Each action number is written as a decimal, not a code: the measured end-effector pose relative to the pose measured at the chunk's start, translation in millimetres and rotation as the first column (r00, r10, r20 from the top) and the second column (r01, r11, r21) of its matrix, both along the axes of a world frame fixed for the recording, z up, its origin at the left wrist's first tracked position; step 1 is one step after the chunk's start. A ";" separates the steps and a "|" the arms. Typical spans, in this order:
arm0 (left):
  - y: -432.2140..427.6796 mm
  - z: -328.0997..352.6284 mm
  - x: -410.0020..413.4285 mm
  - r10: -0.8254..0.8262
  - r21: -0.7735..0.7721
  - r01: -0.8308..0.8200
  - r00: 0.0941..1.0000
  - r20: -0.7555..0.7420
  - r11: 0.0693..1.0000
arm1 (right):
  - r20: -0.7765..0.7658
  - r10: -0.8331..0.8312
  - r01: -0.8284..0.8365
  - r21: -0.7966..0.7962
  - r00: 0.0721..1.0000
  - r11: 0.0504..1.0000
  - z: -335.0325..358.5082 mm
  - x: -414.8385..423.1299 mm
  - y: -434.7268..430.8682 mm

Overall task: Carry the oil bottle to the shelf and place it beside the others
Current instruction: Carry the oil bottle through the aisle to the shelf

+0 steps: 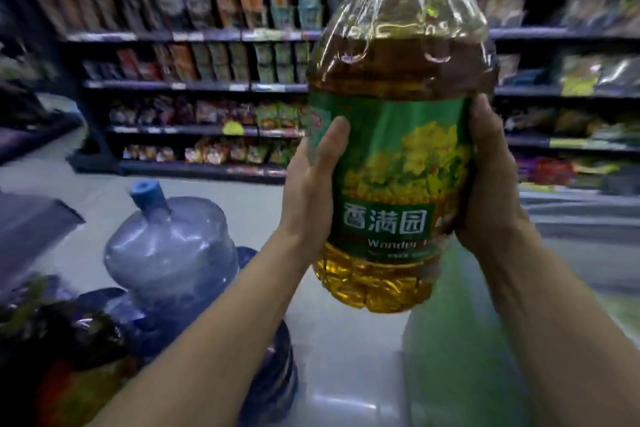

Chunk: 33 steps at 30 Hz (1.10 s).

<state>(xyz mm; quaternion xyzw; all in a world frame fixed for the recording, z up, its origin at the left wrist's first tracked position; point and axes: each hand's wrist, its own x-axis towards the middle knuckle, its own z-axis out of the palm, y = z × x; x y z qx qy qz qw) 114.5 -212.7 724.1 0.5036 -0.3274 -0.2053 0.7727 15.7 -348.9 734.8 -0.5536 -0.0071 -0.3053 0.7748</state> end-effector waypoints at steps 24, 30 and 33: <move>95.4 343.4 -90.9 0.100 0.038 -0.103 0.992 0.078 0.994 | -0.056 -0.118 0.109 -0.138 0.991 0.984 347.2 -89.7 92.0; 113.0 331.3 -86.2 0.121 0.003 -0.121 0.990 0.067 0.993 | -0.062 -0.064 0.056 -0.122 0.996 0.991 333.8 -84.3 103.0; 119.2 323.6 -81.5 0.113 -0.002 -0.113 0.991 0.070 0.994 | -0.061 -0.050 0.041 -0.146 0.997 0.988 324.8 -76.7 108.0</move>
